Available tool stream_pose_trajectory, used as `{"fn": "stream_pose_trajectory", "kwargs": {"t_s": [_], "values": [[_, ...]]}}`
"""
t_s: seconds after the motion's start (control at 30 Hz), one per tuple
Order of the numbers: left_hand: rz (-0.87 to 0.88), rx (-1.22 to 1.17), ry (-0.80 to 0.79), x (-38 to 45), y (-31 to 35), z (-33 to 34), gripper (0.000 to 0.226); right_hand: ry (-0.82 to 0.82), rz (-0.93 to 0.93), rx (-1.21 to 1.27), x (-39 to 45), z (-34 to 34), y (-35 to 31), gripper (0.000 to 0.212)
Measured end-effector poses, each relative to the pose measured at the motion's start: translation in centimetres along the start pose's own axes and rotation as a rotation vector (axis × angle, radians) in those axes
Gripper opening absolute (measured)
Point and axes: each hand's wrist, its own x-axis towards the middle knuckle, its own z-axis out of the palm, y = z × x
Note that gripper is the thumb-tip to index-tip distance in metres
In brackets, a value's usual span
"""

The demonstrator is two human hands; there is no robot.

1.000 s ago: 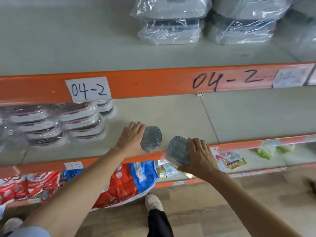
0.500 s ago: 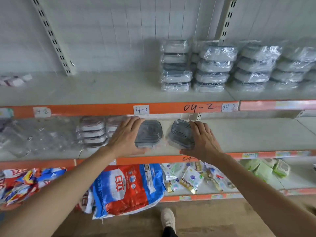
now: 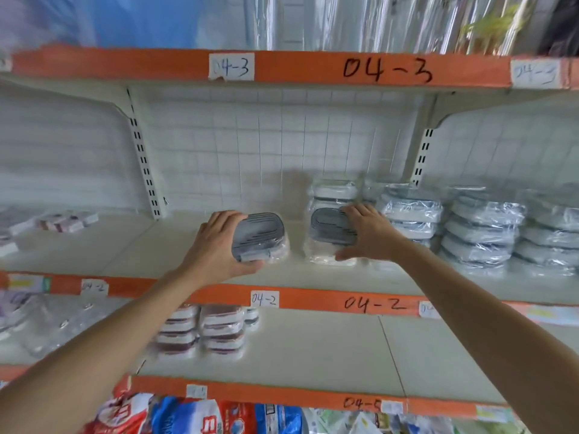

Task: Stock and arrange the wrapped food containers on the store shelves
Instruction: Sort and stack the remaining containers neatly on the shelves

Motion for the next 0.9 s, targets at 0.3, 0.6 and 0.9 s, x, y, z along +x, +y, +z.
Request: {"fn": "stream_pose_trajectory", "kwargs": {"t_s": [0.3,0.6,0.9], "values": [[-0.016,-0.097,0.035,8.1,0.3,1.7,0.097,-0.282,-0.056,-0.173,9.7,1.4,3.5,0.107],[0.065,-0.089,-0.046,16.2,3.4,6.8,0.094,-0.165,-0.097,-0.021,9.0,-4.4,6.3,0.090],[0.146,-0.254,-0.265,19.6,5.9,12.0,0.097,-0.113,-0.084,-0.054,7.0,-4.9,6.8,0.062]]}}
